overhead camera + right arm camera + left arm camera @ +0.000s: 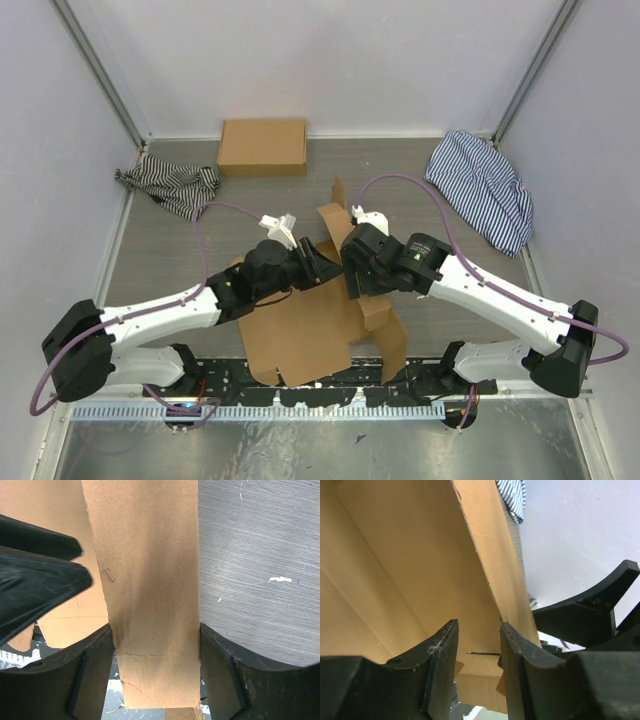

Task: Fold the paper box

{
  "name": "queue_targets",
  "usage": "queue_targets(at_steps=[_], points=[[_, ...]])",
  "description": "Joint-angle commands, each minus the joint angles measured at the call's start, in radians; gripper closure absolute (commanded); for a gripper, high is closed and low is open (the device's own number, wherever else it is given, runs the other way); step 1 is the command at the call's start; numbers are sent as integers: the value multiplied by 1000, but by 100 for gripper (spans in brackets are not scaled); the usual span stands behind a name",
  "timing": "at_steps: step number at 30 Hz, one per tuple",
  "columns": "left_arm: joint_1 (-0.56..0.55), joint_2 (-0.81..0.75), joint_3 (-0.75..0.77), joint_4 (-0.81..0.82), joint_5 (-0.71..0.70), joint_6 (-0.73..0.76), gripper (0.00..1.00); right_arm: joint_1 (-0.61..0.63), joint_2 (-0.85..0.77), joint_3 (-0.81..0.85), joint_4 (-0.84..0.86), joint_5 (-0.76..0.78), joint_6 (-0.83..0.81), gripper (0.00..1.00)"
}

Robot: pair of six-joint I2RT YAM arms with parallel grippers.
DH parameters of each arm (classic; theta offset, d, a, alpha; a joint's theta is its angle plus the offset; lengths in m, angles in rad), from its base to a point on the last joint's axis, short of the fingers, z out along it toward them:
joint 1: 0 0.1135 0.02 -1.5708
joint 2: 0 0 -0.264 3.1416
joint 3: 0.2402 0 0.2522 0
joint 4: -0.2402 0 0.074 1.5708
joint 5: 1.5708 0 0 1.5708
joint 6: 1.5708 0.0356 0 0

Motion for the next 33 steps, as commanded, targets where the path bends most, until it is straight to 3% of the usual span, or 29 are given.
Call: queue_targets(at_steps=[1, 4, 7, 8, 13, 18, 26, 33], points=[[5, -86, 86, -256, -115, 160, 51, 0, -6, 21, -12, 40, -3, 31], [56, -137, 152, -358, -170, 261, 38, 1, -7, 23, -12, 35, -7, 31], [182, -148, 210, -396, -144, 380, 21, 1, -11, 23, -12, 28, -13, 31], [237, -143, 224, -381, -111, 410, 19, 1, -13, 23, -14, 27, -15, 31], [450, -39, 285, -238, -6, 479, 17, 1, -12, 17, -13, 22, -22, 30], [575, 261, 475, -161, 161, 440, 21, 1, -3, 23, -6, 6, -31, 30], [634, 683, 837, -24, 407, 362, 28, 1, 16, 50, -28, -2, -35, 30], [637, 929, 1148, -67, 469, 352, 31, 1, 22, 34, -32, -10, -18, 30]])
